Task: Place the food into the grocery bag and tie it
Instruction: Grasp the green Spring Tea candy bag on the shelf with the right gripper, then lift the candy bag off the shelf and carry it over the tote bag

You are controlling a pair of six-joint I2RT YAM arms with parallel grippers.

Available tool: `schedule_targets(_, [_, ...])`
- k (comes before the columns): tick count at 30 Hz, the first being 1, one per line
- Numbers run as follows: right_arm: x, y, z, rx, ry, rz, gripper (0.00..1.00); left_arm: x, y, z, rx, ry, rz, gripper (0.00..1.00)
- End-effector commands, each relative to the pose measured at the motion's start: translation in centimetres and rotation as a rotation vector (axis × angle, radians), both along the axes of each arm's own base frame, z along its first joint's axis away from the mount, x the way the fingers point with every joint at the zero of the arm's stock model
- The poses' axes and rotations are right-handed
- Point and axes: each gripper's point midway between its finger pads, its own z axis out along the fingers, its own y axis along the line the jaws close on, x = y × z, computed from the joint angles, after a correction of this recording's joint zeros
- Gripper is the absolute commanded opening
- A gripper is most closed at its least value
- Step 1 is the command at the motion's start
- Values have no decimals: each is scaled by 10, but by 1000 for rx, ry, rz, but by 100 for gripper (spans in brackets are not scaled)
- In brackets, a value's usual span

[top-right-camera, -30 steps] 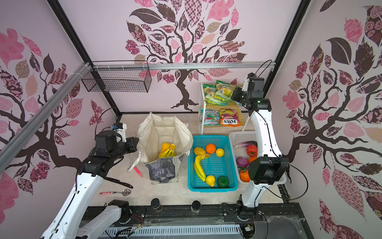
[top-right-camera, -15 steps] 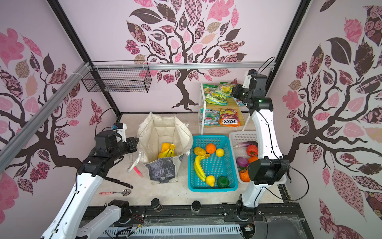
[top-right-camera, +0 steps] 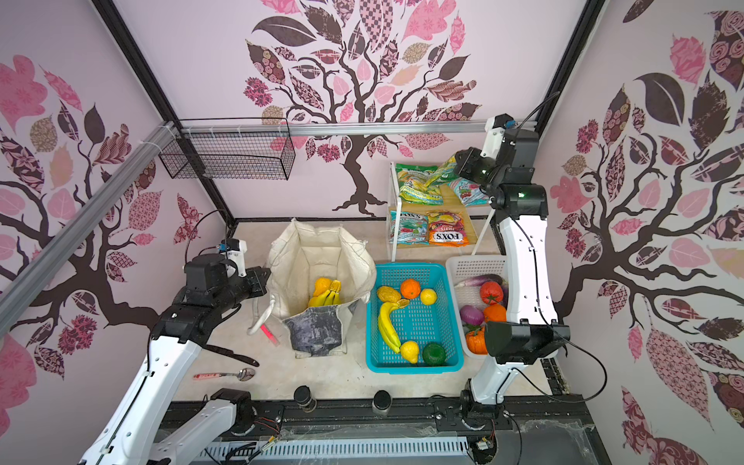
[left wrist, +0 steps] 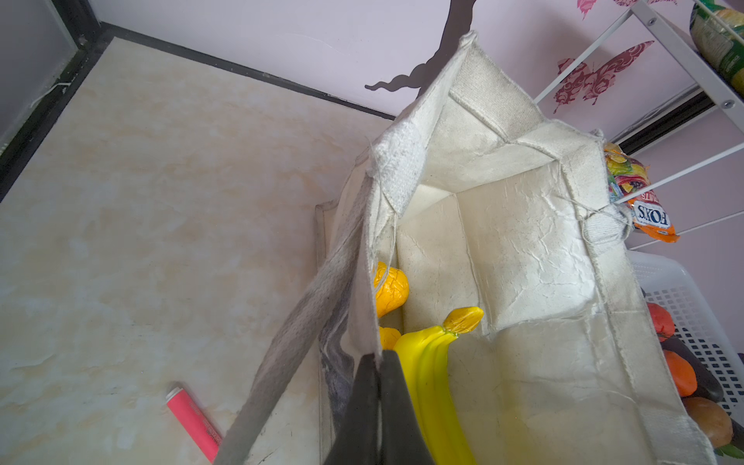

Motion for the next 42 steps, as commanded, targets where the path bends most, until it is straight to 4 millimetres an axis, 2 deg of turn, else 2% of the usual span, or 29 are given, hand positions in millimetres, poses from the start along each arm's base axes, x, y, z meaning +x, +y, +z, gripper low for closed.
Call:
schedule_targets(1, [-38, 10, 50, 11, -120, 48, 0, -1, 0, -7, 7, 9, -6, 0])
schedule_targets(5, [-56, 14, 63, 18, -144, 73, 0, -1, 0, -8, 7, 10, -7, 0])
schedule_targets(10, [-79, 36, 73, 20, -160, 147, 0, -1, 0, -7, 6, 7, -8, 0])
schedule_targets(17, [-117, 93, 78, -7, -176, 291, 0, -1, 0, -7, 7, 9, -8, 0])
schedule_targets(21, [-127, 133, 69, -17, -163, 370, 0, -1, 1, -7, 8, 7, -5, 0])
schedule_targets(27, [-142, 201, 35, -69, -100, 490, 0, -1, -4, -8, 4, 14, -34, 0])
schedule_targets(33, [-161, 262, -16, -95, -19, 616, 0, -1, -5, -10, 1, 17, -36, 0])
schedule_targets(36, [-169, 285, -46, -116, 35, 664, 0, -1, -6, -10, -2, 17, -41, 0])
schedule_targets(42, [-181, 320, -106, -110, 142, 725, 0, -1, -6, -9, -6, 15, -44, 0])
